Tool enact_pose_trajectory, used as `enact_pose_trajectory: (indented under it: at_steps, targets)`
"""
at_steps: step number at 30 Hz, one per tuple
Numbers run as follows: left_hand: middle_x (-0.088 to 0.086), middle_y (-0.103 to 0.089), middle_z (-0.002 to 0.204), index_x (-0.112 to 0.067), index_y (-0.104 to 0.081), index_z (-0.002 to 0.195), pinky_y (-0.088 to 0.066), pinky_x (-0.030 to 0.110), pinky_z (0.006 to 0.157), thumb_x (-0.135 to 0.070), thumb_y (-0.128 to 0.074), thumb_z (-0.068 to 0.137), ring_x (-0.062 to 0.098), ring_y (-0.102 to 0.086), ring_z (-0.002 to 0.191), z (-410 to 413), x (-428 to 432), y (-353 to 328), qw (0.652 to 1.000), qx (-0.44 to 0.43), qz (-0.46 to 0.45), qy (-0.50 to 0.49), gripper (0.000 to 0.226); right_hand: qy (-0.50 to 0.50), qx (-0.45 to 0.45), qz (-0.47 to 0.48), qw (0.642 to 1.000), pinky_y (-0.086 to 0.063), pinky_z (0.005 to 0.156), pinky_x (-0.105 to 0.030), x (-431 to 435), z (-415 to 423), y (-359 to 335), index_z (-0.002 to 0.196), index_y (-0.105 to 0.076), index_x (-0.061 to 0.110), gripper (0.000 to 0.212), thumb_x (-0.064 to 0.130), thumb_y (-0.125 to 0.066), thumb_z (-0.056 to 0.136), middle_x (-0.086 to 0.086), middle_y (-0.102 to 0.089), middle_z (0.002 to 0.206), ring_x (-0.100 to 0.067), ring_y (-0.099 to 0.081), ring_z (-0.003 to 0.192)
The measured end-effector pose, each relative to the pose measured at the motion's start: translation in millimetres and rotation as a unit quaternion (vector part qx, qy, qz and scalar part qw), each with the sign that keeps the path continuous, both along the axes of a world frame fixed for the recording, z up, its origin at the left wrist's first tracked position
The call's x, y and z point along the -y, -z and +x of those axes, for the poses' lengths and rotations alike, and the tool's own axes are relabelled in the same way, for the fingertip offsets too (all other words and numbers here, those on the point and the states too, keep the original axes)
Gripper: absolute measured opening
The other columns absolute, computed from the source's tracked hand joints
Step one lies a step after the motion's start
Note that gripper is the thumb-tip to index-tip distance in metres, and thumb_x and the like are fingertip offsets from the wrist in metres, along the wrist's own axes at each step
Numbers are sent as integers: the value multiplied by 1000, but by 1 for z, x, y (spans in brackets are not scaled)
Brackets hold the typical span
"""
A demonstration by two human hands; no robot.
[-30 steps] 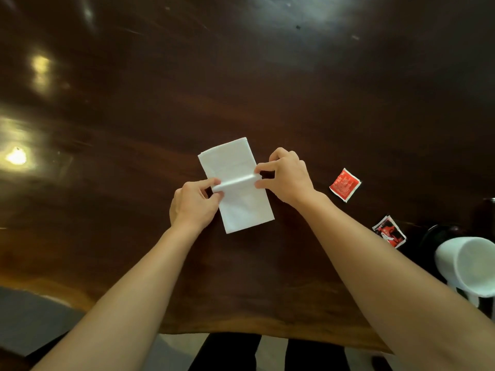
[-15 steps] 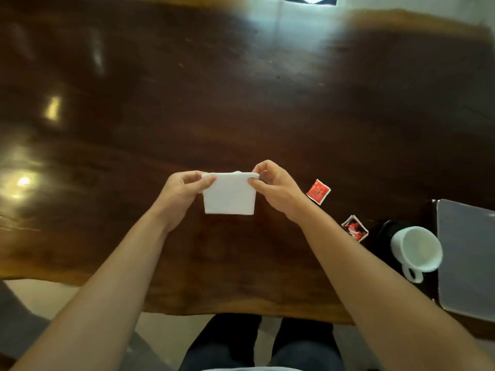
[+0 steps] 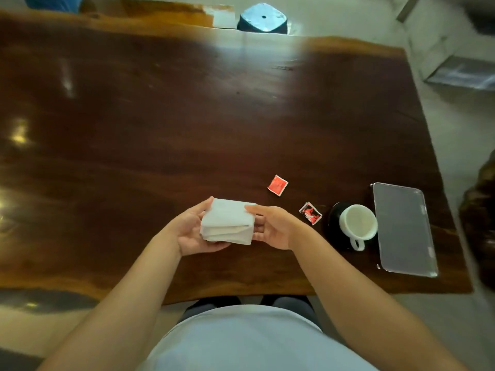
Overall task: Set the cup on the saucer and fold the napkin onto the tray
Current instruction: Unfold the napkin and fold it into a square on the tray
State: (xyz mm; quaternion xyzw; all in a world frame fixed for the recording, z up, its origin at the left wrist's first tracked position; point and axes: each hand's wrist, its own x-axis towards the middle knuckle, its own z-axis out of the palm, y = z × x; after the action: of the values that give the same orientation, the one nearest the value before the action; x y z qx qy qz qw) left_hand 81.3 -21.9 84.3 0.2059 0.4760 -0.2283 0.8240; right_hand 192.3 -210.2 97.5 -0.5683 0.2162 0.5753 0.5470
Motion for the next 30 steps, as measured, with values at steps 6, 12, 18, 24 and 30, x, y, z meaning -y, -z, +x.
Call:
enact_pose_trajectory:
  at_steps: [6, 12, 18, 24, 30]
  targets:
    - [20, -65, 129, -22, -60, 130, -59, 58, 78, -22, -65, 95, 43, -72, 101, 21, 49, -10, 997, 49, 52, 12, 35, 0, 35, 58, 998, -60, 84, -46, 43, -2, -1, 130, -58, 31, 54, 9, -76, 84, -7, -61, 131, -30, -62, 117]
    - [14, -58, 134, -25, -56, 132, -56, 50, 96, -34, -75, 84, 35, -59, 122, 53, 96, -24, 975, 116, 150, 118, 52, 24, 80, 92, 992, -62, 82, -44, 94, 22, -6, 123, -60, 26, 53, -6, -74, 83, -8, -58, 129, -31, -59, 118]
    - [4, -67, 100, -20, -60, 101, -58, 36, 72, -63, -57, 90, 22, -67, 89, 112, 199, -28, 885, 26, 446, 129, 44, -19, 127, 92, 987, -60, 90, -39, 171, 55, -13, 125, -56, 27, 47, 2, -72, 88, -5, -61, 126, -28, -61, 116]
    - [-4, -68, 87, -24, -62, 86, -52, 22, 53, -63, -42, 96, 13, -69, 75, 142, 305, -15, 795, 48, 589, 136, 45, 36, 188, -52, 980, -60, 76, -33, 236, 89, -9, 113, -56, 29, 27, 50, -55, 97, 1, -65, 106, -18, -65, 97]
    - [-10, -58, 88, -24, -50, 100, -47, 11, 43, -60, -32, 99, 8, -65, 72, 168, 372, -9, 728, 73, 670, 125, 40, 14, 432, -177, 884, -42, 54, -24, 283, 112, 8, 79, -50, 21, 46, 56, -32, 103, 4, -55, 77, -10, -54, 65]
